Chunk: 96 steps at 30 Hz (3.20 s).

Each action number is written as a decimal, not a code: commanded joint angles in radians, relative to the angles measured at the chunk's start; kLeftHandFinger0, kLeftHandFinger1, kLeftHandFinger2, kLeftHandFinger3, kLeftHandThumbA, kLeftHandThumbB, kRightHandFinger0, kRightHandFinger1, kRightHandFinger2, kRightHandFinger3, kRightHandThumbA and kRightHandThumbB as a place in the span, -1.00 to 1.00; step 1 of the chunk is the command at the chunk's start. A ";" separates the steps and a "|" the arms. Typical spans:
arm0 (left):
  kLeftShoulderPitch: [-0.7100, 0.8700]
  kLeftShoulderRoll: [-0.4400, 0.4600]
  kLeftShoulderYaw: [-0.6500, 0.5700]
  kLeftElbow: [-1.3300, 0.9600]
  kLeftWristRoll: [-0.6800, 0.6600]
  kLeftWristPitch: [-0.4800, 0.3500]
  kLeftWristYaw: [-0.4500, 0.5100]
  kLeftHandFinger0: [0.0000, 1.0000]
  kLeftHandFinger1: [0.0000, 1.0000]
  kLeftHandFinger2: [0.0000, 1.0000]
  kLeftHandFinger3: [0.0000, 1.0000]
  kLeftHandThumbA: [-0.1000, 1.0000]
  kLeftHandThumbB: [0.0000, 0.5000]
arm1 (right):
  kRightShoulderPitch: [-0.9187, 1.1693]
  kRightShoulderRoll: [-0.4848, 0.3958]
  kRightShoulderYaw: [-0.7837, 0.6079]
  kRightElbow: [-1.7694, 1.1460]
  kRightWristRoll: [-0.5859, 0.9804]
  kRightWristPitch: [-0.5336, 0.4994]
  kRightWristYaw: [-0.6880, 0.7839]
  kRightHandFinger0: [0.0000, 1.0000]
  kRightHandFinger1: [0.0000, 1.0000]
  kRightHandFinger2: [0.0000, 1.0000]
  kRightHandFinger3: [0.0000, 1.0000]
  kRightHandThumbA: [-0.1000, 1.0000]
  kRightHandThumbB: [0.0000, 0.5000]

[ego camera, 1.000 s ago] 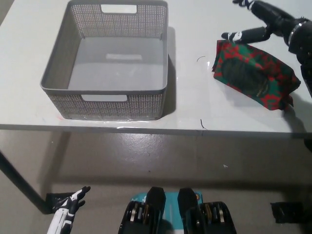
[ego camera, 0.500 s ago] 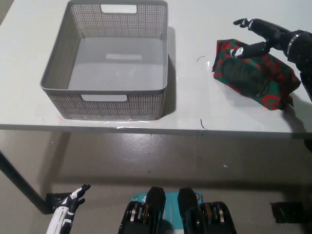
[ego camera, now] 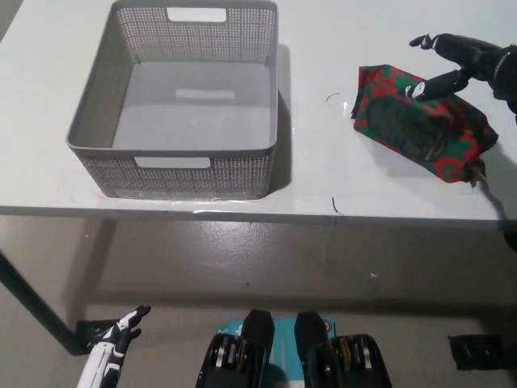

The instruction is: Use the right hand to pick up a bag of coffee beans on the right hand side and place it into a container on the left hand side

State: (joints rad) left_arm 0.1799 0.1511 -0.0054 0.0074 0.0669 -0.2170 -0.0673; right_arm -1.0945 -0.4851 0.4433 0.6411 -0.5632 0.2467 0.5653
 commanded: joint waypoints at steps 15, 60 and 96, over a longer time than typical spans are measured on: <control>-0.013 0.026 0.003 -0.024 0.000 -0.026 -0.009 1.00 1.00 1.00 1.00 1.00 0.94 | -0.041 0.000 -0.003 0.038 0.007 -0.039 -0.008 1.00 1.00 1.00 1.00 0.53 1.00; -0.029 0.077 0.002 -0.028 -0.053 -0.034 -0.079 1.00 1.00 1.00 1.00 1.00 0.90 | 0.069 0.228 -0.106 0.613 0.043 -0.532 -0.845 -0.52 0.44 0.99 1.00 -1.00 -0.58; -0.018 0.080 -0.003 -0.022 -0.068 -0.039 -0.087 1.00 1.00 1.00 1.00 1.00 0.86 | -0.130 0.249 -0.183 0.311 0.058 -0.516 -0.932 -1.00 -0.41 0.42 0.62 -1.00 -0.26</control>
State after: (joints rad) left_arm 0.1616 0.2124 -0.0072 0.0072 0.0067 -0.2367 -0.1379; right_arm -1.1077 -0.2318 0.2886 1.0290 -0.5241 -0.2639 -0.3557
